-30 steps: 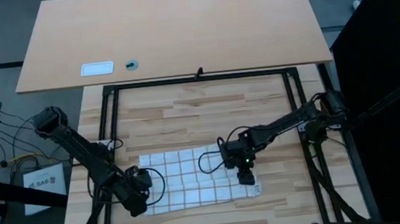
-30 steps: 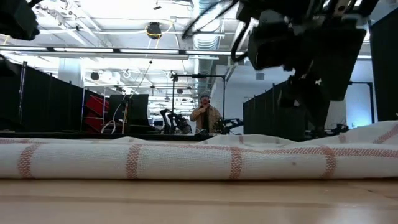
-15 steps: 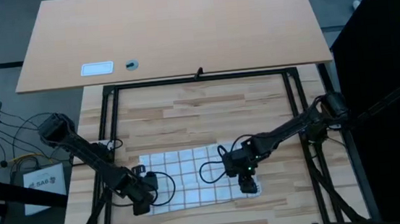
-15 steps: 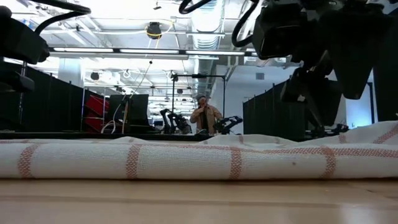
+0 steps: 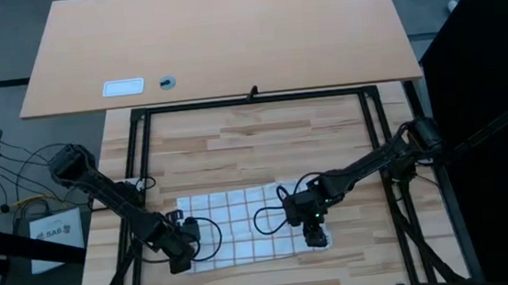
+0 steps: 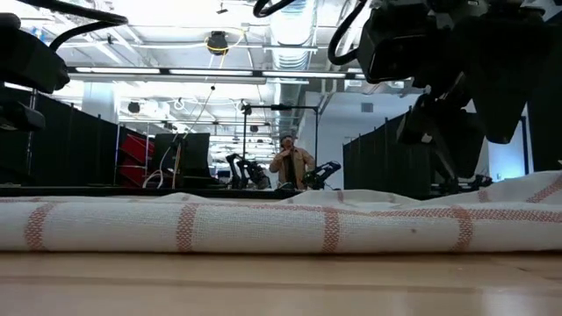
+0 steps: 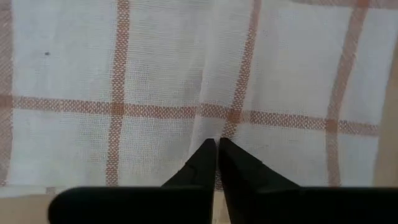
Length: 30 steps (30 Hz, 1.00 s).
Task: Roll towel
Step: Roll the white checkered towel
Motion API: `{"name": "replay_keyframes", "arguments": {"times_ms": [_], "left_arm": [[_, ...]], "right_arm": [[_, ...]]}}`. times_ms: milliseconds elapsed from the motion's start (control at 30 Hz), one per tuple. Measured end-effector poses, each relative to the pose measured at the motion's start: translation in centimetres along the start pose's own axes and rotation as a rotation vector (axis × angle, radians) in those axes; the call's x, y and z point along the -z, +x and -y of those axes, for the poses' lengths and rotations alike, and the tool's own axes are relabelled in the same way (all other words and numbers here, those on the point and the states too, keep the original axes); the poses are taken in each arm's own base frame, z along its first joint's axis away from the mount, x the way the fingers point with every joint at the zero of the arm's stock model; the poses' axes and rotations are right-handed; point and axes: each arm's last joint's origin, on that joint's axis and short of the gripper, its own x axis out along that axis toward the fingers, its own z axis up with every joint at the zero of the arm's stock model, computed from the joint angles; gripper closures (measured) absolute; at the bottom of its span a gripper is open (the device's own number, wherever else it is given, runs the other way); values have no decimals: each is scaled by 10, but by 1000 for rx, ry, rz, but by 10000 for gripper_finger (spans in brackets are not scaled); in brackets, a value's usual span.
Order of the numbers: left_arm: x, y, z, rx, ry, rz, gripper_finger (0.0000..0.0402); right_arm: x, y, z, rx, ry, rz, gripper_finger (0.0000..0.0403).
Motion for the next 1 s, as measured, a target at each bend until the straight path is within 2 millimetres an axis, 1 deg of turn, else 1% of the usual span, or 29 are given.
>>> {"name": "replay_keyframes", "arguments": {"times_ms": [133,233,300,467,633,733,833,1000], "left_arm": [[-5,-8,5,8,-19,13,375],[-10,-15,9,0,-9,24,354],[-11,-16,9,-9,10,42,336],[-6,-5,-3,-59,14,24,293],[-9,-3,-4,-35,21,38,260],[-12,-3,0,19,47,59,248],[-13,-2,2,67,75,52,247],[-7,4,-4,36,64,23,247]], "right_arm": [[0,0,0,0,0,-1,220],[0,0,0,0,0,-1,220],[0,0,0,0,0,0,220],[0,0,0,0,0,0,220],[0,0,0,0,1,0,220],[0,0,0,0,1,0,220],[0,0,0,0,0,0,220],[0,0,0,1,-5,0,220]]}}
